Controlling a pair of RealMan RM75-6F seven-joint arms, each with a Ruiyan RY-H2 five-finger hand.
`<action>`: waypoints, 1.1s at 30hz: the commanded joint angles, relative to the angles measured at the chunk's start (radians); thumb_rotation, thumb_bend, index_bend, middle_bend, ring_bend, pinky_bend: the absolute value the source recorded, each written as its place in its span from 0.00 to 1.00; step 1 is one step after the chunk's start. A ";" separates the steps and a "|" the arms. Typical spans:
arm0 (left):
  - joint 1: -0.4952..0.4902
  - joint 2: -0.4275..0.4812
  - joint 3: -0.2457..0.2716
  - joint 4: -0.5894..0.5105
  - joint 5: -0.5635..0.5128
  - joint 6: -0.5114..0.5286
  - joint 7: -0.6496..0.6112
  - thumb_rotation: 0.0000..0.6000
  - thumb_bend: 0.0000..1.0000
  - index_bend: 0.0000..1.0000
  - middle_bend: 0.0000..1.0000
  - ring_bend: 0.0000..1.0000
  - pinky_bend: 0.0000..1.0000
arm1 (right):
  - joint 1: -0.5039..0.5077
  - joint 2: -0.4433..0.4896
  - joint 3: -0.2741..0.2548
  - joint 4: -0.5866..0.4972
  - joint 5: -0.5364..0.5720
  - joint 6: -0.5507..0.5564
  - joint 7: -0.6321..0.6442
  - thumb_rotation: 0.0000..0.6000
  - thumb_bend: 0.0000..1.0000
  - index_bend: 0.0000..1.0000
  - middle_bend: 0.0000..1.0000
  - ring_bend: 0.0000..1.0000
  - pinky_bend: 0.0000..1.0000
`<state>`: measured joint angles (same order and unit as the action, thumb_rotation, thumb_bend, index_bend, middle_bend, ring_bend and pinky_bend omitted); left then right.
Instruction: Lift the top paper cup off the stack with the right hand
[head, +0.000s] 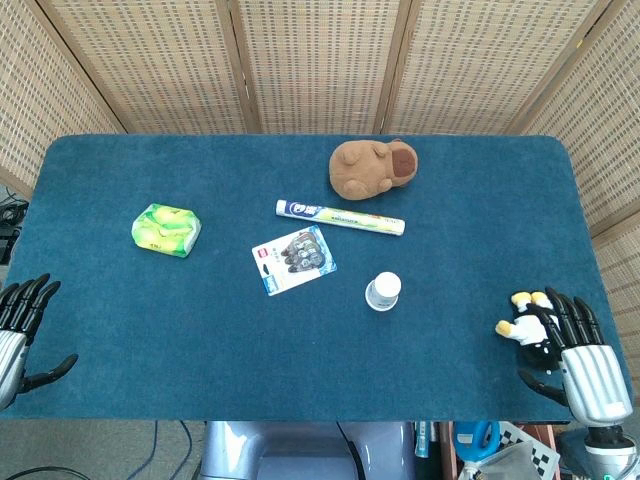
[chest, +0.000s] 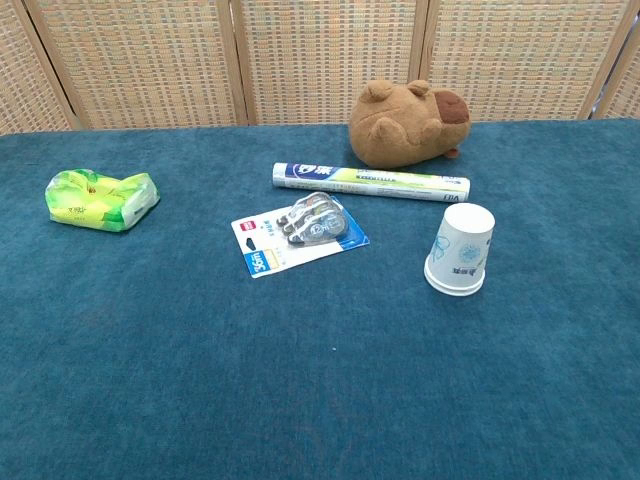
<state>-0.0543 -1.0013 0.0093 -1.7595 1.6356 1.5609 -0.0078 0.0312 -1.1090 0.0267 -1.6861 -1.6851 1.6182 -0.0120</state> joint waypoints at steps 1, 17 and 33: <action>-0.001 0.000 -0.002 -0.001 -0.004 -0.003 0.003 1.00 0.21 0.00 0.00 0.00 0.00 | 0.002 -0.001 0.001 0.004 0.006 -0.005 0.004 1.00 0.01 0.18 0.00 0.00 0.00; -0.026 0.008 -0.025 -0.017 -0.054 -0.048 0.014 1.00 0.21 0.00 0.00 0.00 0.00 | 0.299 -0.069 0.143 0.023 0.164 -0.411 0.111 1.00 0.03 0.25 0.00 0.00 0.00; -0.048 0.016 -0.044 -0.016 -0.124 -0.103 0.000 1.00 0.21 0.00 0.00 0.00 0.00 | 0.527 -0.287 0.257 0.069 0.621 -0.677 0.020 1.00 0.25 0.31 0.00 0.00 0.00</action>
<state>-0.1010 -0.9855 -0.0340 -1.7748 1.5128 1.4599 -0.0083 0.5368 -1.3725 0.2714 -1.6256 -1.0938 0.9557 0.0277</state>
